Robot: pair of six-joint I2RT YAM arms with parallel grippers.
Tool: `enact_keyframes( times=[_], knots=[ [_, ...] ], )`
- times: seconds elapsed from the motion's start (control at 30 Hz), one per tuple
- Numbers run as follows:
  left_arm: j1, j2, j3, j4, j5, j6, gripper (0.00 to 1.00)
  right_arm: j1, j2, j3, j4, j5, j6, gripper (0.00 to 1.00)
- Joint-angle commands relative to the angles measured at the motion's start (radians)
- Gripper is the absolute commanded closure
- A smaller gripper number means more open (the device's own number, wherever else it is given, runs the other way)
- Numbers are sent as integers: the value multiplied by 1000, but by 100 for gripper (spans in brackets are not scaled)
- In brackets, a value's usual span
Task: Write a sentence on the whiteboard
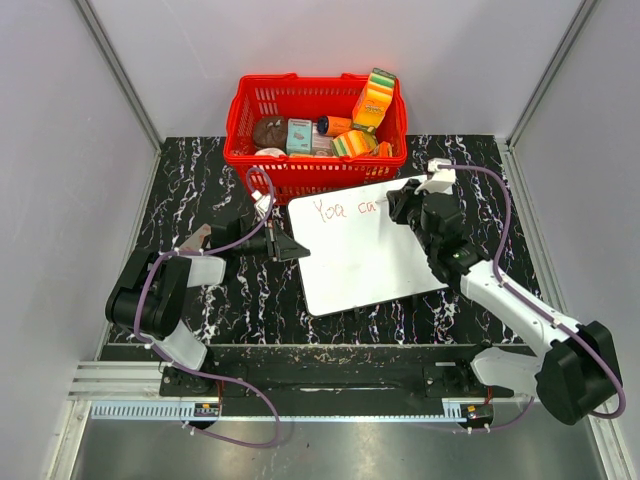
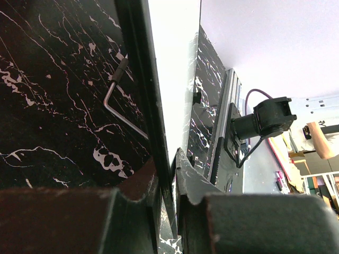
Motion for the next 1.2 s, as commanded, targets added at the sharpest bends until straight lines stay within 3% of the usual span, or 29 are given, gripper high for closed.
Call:
enact_keyframes(
  times=[0.0,0.43,1.17],
  knots=[
    [-18,10,19,35,-2,92,100,-8,-27,-26,3,-13,10,100],
    [-18,10,17,37,-3,92,100,-7,-50,-69,-10,-21,30,100],
    [-18,8,17,37,-3,92,100,-8,8,31,26,25,16,100]
  ],
)
